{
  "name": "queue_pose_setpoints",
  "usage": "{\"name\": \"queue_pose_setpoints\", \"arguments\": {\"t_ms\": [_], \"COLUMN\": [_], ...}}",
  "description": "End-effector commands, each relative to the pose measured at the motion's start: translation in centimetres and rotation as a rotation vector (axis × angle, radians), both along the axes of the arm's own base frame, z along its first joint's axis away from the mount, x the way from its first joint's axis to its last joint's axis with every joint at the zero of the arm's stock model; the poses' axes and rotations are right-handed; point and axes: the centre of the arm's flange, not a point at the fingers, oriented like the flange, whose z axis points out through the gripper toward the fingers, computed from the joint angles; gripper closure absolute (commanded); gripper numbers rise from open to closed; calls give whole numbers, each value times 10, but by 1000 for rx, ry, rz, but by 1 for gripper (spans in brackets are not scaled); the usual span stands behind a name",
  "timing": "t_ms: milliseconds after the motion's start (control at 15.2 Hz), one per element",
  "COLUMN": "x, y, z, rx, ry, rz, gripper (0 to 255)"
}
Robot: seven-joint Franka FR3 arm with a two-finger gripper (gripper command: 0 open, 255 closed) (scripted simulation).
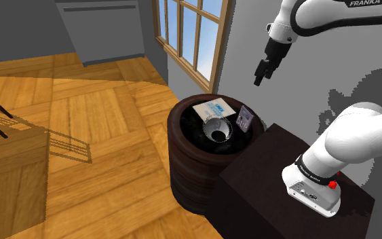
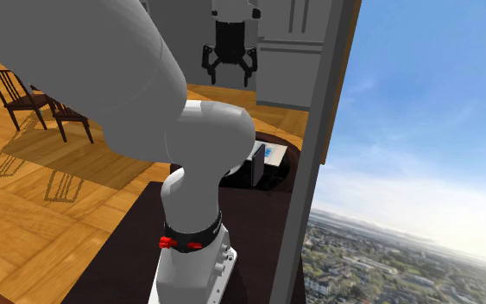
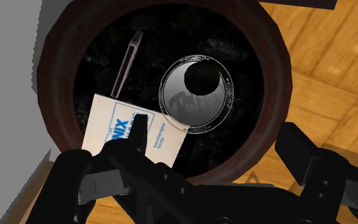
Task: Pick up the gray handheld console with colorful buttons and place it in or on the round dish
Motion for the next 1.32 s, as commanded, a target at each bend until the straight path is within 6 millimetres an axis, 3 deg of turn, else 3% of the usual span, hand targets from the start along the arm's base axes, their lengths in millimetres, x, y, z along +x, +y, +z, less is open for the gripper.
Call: {"name": "queue_pose_setpoints", "arguments": {"t_ms": [0, 1056, 1254], "x": [-1, 0, -1], "y": [-6, -66, -69], "z": [-25, -225, -246], "rx": [-5, -43, -45], "ry": [2, 29, 30], "rz": [-8, -74, -77], "gripper": [0, 0, 0]}}
